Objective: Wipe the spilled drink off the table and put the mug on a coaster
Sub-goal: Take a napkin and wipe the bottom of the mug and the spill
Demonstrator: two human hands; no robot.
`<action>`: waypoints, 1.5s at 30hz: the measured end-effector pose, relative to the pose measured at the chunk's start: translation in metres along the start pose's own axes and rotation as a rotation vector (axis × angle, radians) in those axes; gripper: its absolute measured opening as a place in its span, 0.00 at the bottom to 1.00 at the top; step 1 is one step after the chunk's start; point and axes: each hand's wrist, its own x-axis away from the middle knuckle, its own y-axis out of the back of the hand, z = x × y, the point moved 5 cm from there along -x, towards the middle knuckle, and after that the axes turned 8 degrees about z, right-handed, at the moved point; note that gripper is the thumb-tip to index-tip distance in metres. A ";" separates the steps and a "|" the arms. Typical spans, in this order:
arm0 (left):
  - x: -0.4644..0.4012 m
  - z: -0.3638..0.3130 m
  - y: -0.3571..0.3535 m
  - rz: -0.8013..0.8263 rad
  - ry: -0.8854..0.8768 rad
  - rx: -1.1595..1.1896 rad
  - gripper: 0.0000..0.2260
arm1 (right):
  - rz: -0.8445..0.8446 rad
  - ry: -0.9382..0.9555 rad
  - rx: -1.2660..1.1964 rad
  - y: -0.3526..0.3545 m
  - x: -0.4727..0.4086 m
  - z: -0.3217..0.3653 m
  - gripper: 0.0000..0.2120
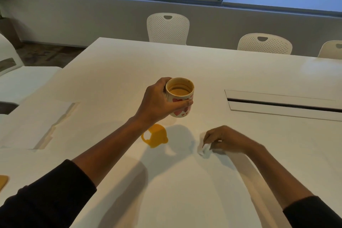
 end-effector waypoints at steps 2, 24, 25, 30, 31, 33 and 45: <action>0.000 -0.001 -0.002 0.000 0.001 0.008 0.39 | -0.212 -0.115 -0.135 0.028 0.002 -0.013 0.15; -0.008 0.020 -0.059 0.076 0.092 0.041 0.38 | -0.265 -0.248 -0.224 -0.036 0.032 0.022 0.09; -0.008 0.021 -0.062 0.082 0.102 0.044 0.38 | -0.171 -0.263 -0.317 -0.038 0.040 0.025 0.08; -0.010 0.028 -0.083 0.114 0.157 0.078 0.41 | -0.210 -0.324 -0.772 -0.034 0.082 0.040 0.06; -0.011 0.030 -0.087 0.121 0.167 0.081 0.40 | -0.236 -0.317 -0.855 -0.034 0.088 0.042 0.05; -0.012 0.033 -0.097 0.131 0.186 0.085 0.38 | -0.299 -0.306 -0.993 -0.033 0.098 0.045 0.05; -0.015 0.048 -0.136 0.173 0.242 0.116 0.37 | -0.665 -0.309 -1.569 -0.061 0.133 0.031 0.16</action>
